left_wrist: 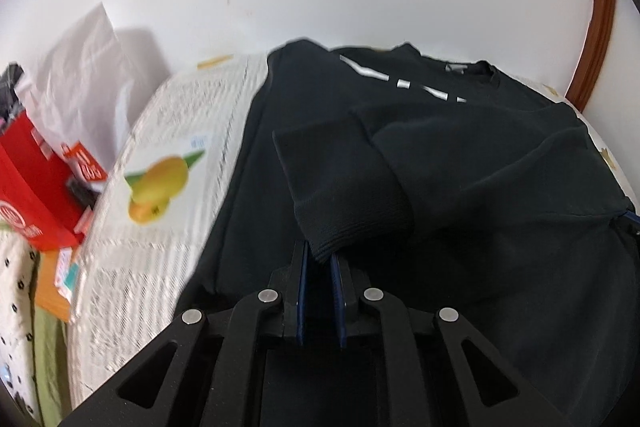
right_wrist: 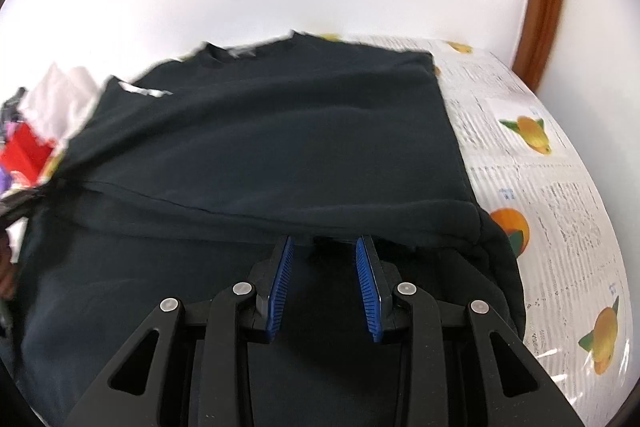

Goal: Fold small clothes

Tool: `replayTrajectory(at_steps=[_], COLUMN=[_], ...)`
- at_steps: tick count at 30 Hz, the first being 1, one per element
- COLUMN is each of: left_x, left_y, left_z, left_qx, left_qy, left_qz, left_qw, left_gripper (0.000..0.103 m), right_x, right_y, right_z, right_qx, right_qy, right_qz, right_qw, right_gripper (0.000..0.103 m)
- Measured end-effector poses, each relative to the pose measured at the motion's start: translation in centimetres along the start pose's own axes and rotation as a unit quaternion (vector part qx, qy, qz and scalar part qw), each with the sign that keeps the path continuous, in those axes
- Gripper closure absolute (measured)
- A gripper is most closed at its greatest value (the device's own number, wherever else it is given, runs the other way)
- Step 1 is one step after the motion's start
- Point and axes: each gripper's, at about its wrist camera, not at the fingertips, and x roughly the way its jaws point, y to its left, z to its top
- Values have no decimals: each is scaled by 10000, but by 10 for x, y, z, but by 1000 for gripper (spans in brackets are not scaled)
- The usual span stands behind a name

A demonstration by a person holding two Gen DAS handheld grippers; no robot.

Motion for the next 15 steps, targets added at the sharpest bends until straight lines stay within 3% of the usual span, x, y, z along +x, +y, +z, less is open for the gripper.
replayTrajectory(at_steps=[3, 6, 12, 15], left_x=[-3, -11, -25, -20], left_y=[6, 13, 17, 14], left_z=[-3, -5, 4, 12], left_qx=[-162, -318, -393, -386], left_qy=[86, 67, -183, -275], left_qz=[-164, -297, -409, -430], left_qw=[9997, 9990, 9982, 9980], left_gripper=[89, 83, 59, 56], right_x=[-17, -16, 24, 23], right_y=[3, -2, -23, -27], right_z=[8, 19, 19, 12], right_qx=[-70, 22, 340, 351], right_qy=[-300, -404, 41, -38], right_qz=[135, 14, -397, -420], right_qw=[9994, 9992, 9986, 9985], right_gripper=[68, 67, 67, 67])
